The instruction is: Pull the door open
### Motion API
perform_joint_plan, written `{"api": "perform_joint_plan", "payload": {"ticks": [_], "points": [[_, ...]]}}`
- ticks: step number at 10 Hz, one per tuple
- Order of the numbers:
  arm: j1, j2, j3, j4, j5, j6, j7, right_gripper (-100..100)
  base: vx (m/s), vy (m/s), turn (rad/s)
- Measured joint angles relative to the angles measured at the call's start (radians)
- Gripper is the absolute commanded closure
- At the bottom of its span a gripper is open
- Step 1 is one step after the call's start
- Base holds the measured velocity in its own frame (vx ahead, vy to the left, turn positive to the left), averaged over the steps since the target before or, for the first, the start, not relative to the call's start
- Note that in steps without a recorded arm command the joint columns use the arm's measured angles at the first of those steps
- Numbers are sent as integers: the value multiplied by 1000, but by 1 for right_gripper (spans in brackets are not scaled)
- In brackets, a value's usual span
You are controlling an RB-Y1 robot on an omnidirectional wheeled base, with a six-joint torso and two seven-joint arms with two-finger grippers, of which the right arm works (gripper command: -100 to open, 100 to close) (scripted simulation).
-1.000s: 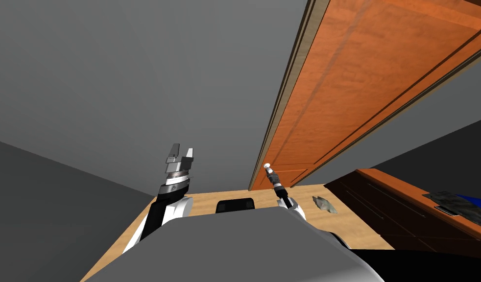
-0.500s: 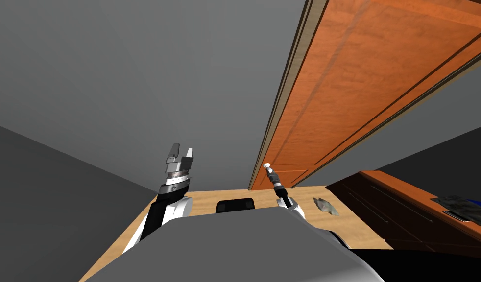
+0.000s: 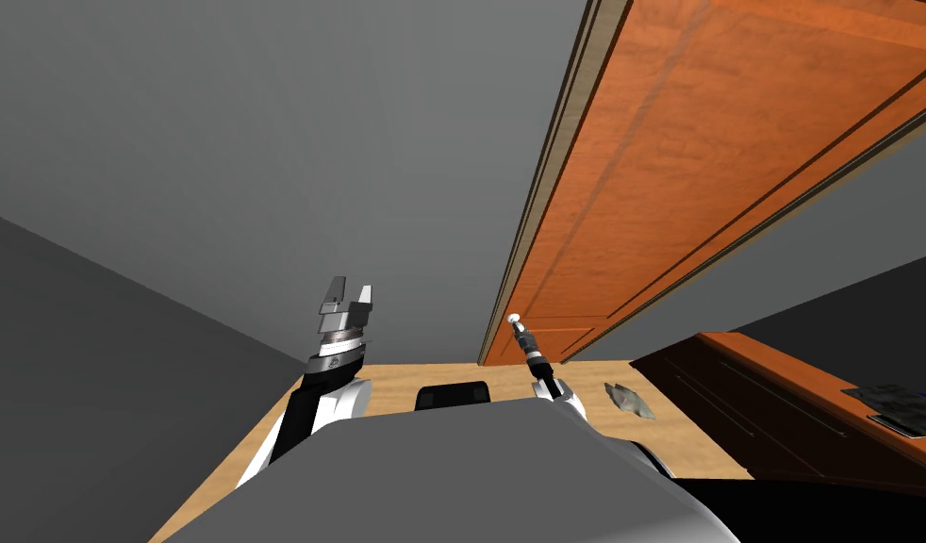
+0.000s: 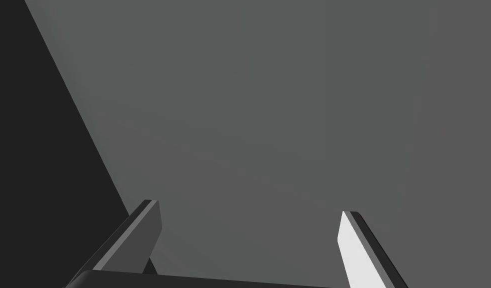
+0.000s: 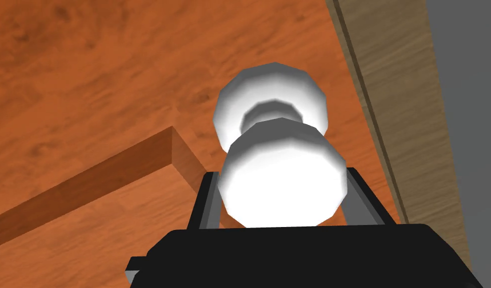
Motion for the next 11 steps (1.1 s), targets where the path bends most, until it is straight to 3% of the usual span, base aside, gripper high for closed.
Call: {"api": "perform_joint_plan", "payload": {"ticks": [7, 9, 11], "points": [[-4, -5, 26, -4, -56, 8, -166, 100, -38, -20, 44], [-19, -9, 31, 28, -72, -6, -209, 100, -28, -15, 40], [-5, -8, 38, -4, -85, 11, -251, 100, -28, -17, 34]]}}
